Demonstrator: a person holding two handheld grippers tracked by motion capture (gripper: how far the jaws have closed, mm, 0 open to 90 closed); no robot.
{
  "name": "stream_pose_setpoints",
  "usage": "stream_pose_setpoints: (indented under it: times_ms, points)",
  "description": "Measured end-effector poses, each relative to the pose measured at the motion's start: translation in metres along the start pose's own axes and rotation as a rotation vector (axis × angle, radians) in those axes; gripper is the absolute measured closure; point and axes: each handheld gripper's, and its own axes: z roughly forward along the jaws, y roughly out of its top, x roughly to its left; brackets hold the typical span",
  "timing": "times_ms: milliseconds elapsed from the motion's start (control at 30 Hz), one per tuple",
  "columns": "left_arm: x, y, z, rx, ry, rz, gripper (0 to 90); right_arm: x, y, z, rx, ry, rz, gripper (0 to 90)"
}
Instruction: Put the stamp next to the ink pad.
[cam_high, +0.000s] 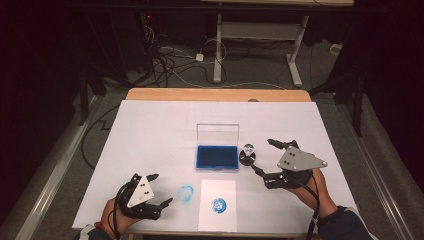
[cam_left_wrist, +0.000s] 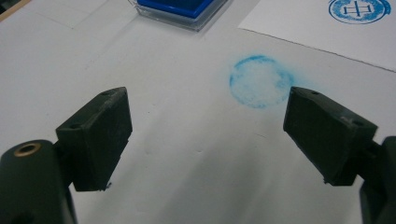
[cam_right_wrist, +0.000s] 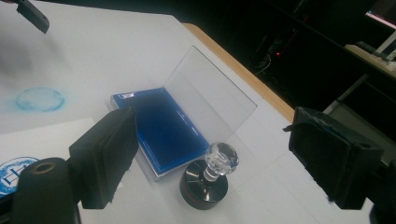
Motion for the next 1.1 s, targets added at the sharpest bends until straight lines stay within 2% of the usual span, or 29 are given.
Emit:
stream_pose_setpoints:
  times_ms: [267,633,833,1100]
  points:
    - [0.0,0.0,0.0,0.002,-0.001,0.004,14.8,0.002,-0.006,-0.006,-0.002,0.003,-0.009,15.4]
    - [-0.002,0.0,0.001,0.007,-0.002,0.011,14.8,0.007,-0.018,-0.016,-0.019,-0.016,-0.016,15.4]
    - [-0.001,0.001,0.002,0.008,-0.003,0.009,14.8,0.009,-0.026,-0.02,-0.012,-0.031,-0.033,15.4]
    - [-0.001,0.001,0.003,0.011,-0.007,0.01,14.8,0.01,-0.039,-0.026,-0.002,-0.034,-0.024,15.4]
